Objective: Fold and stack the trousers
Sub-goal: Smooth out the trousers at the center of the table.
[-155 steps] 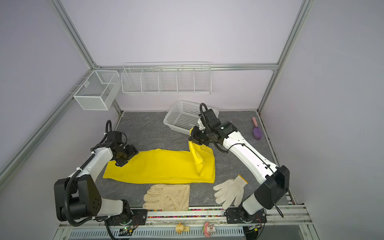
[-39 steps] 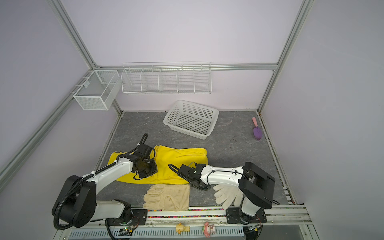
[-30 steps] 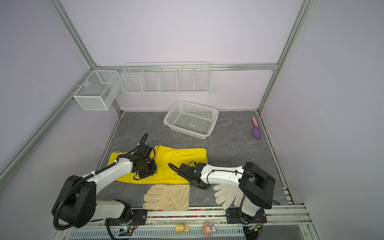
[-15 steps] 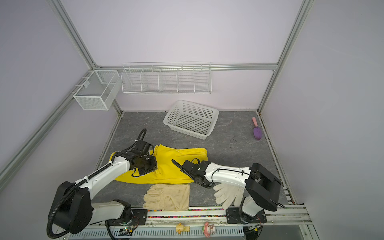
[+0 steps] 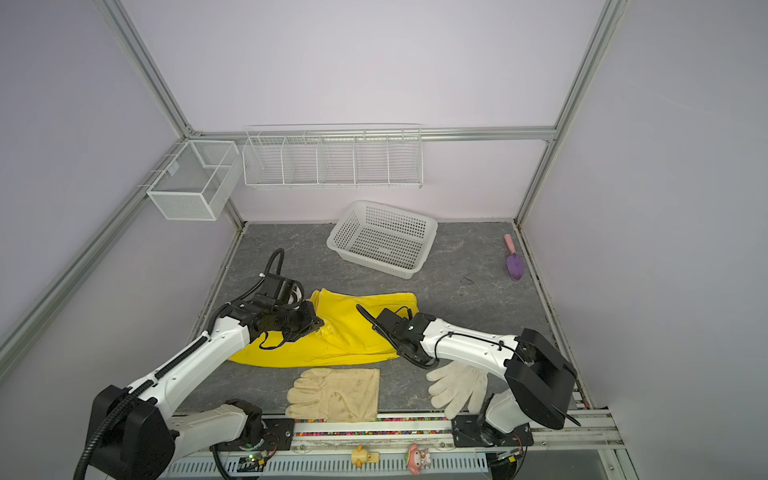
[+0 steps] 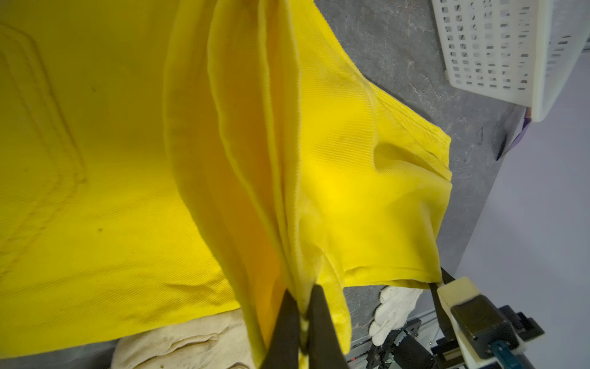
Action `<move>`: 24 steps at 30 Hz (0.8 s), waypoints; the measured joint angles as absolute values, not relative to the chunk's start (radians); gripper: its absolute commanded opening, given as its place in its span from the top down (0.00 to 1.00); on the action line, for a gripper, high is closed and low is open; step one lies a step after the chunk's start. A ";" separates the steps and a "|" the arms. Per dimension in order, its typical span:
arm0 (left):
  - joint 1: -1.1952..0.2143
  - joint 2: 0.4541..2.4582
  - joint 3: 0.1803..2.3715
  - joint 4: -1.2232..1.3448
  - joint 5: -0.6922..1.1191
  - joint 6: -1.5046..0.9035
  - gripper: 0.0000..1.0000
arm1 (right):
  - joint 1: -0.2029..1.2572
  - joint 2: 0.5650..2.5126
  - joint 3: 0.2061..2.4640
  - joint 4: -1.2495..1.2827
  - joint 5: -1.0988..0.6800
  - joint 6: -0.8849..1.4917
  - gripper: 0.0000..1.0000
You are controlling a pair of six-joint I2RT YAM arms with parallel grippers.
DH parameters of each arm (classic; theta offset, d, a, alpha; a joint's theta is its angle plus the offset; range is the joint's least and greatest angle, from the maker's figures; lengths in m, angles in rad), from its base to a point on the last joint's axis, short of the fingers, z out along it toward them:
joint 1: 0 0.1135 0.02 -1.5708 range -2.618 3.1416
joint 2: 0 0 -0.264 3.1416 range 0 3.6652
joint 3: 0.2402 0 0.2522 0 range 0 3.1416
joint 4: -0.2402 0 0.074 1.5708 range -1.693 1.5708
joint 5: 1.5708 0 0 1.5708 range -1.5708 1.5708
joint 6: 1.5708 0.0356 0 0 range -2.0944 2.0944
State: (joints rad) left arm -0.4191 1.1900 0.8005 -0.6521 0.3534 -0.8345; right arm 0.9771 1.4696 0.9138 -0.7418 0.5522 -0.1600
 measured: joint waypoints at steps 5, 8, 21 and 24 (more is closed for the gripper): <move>-0.419 1.189 0.733 -0.664 0.334 -0.830 1.00 | 0.949 1.453 0.908 -0.743 0.540 -0.165 0.73; -0.419 1.193 0.696 -0.688 0.294 -0.815 1.00 | 0.949 1.453 0.908 -0.743 0.518 -0.168 0.71; -0.417 1.223 0.686 -0.743 0.153 -0.808 1.00 | 0.944 1.181 0.825 -0.776 0.257 -0.321 0.49; -0.417 1.236 0.686 -0.748 0.139 -0.807 1.00 | 0.935 1.153 0.839 -0.765 0.221 -0.314 0.48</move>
